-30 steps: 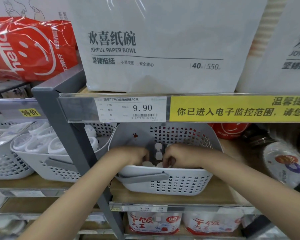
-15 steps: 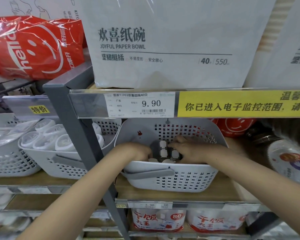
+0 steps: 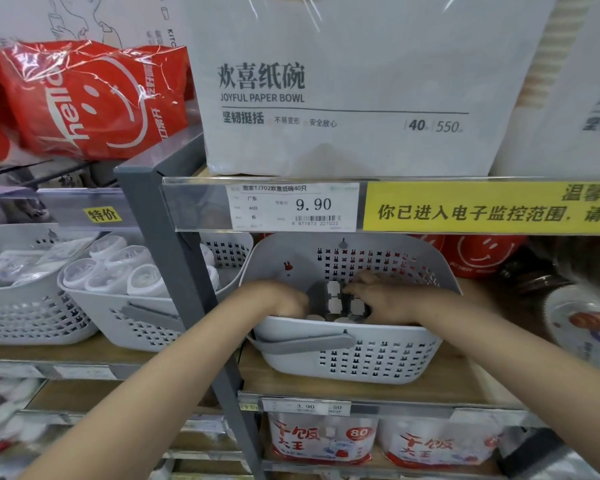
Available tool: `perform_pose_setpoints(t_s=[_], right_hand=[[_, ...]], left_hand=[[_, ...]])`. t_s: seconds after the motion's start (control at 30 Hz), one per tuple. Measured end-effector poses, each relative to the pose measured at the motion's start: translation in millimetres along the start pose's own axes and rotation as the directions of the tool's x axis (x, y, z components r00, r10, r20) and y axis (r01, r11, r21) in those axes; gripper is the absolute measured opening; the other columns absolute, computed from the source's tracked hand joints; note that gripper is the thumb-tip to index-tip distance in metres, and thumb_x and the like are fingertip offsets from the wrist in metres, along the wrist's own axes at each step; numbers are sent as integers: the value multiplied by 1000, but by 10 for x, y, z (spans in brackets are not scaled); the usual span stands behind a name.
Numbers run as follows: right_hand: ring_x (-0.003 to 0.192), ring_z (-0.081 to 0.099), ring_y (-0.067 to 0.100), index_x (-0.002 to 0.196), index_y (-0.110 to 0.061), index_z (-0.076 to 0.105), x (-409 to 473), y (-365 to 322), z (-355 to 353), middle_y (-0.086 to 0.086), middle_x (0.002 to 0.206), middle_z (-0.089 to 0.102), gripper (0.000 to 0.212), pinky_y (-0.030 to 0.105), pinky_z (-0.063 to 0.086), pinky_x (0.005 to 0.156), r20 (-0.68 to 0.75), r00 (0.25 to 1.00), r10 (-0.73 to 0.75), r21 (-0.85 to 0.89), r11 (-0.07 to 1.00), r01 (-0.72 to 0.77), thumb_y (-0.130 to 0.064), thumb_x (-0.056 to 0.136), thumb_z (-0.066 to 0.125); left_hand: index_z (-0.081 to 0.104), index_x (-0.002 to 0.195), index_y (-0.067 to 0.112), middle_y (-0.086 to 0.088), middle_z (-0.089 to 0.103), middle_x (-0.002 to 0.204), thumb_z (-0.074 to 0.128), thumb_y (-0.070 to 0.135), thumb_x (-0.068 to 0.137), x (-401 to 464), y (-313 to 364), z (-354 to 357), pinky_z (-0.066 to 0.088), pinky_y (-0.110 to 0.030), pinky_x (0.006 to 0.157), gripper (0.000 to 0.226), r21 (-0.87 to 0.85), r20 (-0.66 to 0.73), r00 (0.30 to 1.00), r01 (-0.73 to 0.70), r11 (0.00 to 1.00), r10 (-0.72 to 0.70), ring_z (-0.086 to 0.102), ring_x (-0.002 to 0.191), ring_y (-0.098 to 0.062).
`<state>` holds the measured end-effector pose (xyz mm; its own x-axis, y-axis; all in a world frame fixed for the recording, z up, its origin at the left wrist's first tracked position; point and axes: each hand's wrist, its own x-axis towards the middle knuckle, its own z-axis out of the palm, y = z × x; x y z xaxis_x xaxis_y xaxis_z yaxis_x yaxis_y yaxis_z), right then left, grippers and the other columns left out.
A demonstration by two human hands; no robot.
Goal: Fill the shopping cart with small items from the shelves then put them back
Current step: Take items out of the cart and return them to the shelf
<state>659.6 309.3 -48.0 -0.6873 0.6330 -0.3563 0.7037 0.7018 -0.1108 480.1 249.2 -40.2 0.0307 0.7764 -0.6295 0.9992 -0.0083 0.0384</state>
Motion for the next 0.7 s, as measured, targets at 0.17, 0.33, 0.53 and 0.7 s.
perform_pose_setpoints(t_s=[0.17,0.33,0.53,0.7], right_hand=[[132,36,24,146,-23,34,-6,17,-27,4,144,32,66,37,33,110,-25,1000,-1,61,998,2,-43,89,61],[112,49,20,128,-18,53,-50,7,-78,6,130,48,45,33,44,93,-120,993,-10,151,988,28,-36,88,63],[114,52,11,127,-22,55,-397,-62,-298,-4,129,57,36,24,41,90,-326,945,2,276,957,94,-34,93,57],[107,56,5,124,-27,58,-768,-250,-225,-13,124,59,34,22,45,90,-594,805,18,288,938,192,-34,92,58]], left_hand=[[61,119,12,-6,62,119,43,20,95,-34,42,-12,41,-30,78,31,-84,-59,997,38,996,-43,57,106,-24],[66,108,11,-7,65,112,46,21,95,-20,15,-14,46,-36,90,25,-226,-203,978,6,974,-53,58,104,-25],[63,108,12,-6,67,107,49,21,94,-165,24,-24,48,-36,89,22,-269,-717,693,-171,948,-79,60,101,-25],[53,131,18,1,57,131,48,25,96,-724,159,171,46,-35,94,36,-82,-861,493,-375,923,123,52,118,-18]])
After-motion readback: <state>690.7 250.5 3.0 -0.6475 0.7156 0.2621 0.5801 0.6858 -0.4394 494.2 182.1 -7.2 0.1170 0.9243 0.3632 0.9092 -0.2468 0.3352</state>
